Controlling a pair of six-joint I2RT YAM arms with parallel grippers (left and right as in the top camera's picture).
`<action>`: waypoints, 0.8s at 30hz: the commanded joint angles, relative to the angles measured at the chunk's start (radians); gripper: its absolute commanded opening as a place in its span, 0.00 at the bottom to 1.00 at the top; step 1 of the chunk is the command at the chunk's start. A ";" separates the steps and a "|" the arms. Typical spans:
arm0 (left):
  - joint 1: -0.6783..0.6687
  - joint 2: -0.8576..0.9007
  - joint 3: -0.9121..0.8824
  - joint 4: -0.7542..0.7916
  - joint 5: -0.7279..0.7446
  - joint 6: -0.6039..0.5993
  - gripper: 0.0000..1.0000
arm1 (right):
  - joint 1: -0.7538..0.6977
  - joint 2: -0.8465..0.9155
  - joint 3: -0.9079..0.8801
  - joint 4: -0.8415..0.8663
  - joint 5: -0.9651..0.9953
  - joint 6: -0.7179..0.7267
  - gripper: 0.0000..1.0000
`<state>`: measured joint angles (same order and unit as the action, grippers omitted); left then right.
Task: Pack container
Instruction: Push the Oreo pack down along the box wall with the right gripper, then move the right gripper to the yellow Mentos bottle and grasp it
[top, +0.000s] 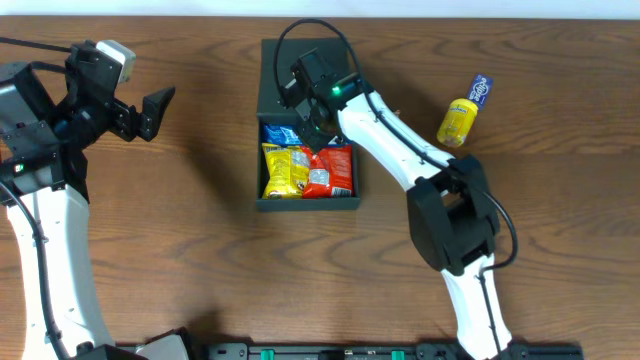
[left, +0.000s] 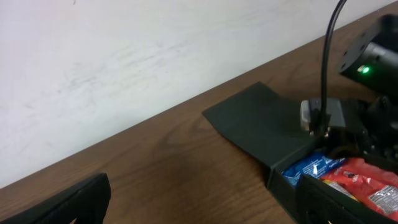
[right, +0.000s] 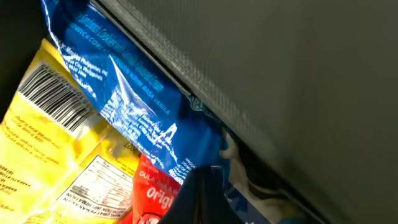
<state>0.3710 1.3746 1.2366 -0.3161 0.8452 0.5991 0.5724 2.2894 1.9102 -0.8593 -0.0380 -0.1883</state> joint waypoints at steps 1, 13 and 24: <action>0.002 0.011 0.006 -0.001 -0.004 -0.002 0.95 | -0.003 0.048 0.008 0.006 0.001 0.020 0.01; 0.002 0.011 0.006 0.000 -0.003 -0.002 0.95 | -0.007 -0.051 0.065 -0.016 0.009 0.041 0.01; 0.001 0.011 0.006 -0.019 -0.006 -0.002 0.95 | -0.271 -0.190 0.073 -0.081 0.011 0.243 0.01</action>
<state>0.3710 1.3746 1.2366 -0.3264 0.8379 0.5991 0.3916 2.1216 1.9709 -0.9165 -0.0357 -0.0589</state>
